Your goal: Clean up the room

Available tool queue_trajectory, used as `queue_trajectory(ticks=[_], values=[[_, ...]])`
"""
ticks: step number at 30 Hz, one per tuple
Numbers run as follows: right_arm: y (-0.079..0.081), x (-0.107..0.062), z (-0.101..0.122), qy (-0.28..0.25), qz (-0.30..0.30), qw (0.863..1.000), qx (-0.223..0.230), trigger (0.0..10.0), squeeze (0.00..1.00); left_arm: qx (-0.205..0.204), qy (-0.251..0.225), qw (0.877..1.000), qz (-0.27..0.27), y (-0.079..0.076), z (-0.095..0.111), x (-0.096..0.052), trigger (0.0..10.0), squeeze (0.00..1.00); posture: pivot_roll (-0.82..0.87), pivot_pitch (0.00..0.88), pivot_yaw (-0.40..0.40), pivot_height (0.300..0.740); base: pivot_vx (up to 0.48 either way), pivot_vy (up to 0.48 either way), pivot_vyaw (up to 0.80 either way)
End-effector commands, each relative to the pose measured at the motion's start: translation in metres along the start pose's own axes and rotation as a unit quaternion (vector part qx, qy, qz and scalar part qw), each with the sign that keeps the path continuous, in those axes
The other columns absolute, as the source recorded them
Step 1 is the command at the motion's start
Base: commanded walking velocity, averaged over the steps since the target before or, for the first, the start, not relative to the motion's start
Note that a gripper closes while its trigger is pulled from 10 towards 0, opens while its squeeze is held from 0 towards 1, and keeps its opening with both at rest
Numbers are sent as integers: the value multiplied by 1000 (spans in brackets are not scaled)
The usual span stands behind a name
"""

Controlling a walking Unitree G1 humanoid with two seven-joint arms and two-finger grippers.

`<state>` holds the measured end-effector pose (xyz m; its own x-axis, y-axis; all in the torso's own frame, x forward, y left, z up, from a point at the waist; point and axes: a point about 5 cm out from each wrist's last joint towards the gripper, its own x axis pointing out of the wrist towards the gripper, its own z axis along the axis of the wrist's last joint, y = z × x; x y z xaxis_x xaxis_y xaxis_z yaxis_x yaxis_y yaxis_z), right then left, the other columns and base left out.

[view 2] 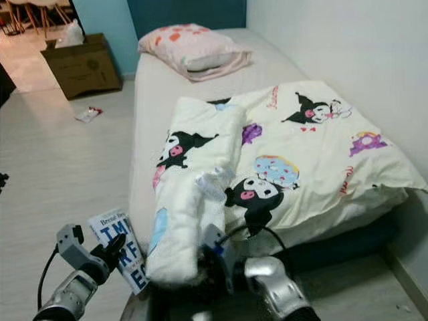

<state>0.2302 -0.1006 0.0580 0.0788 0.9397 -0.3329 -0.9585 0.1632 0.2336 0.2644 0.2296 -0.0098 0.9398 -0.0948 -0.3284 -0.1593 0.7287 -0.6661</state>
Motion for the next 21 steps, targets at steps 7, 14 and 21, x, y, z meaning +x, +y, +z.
queue_trajectory(ticks=[7,14,21], values=[[6,-16,25,-13,9,1000,-21,10000,1000,3,4,1000,-8,-3,-3,1,10000,0,126,62,13,505,0,0,0],[-49,-49,85,-286,-194,938,28,10000,1000,4,5,1000,-5,-1,-3,0,10000,0,141,68,11,505,0,0,0],[-96,-71,84,-325,-370,860,134,10000,278,7,6,1000,0,3,-2,-3,10000,0,158,80,16,505,0,0,0]])
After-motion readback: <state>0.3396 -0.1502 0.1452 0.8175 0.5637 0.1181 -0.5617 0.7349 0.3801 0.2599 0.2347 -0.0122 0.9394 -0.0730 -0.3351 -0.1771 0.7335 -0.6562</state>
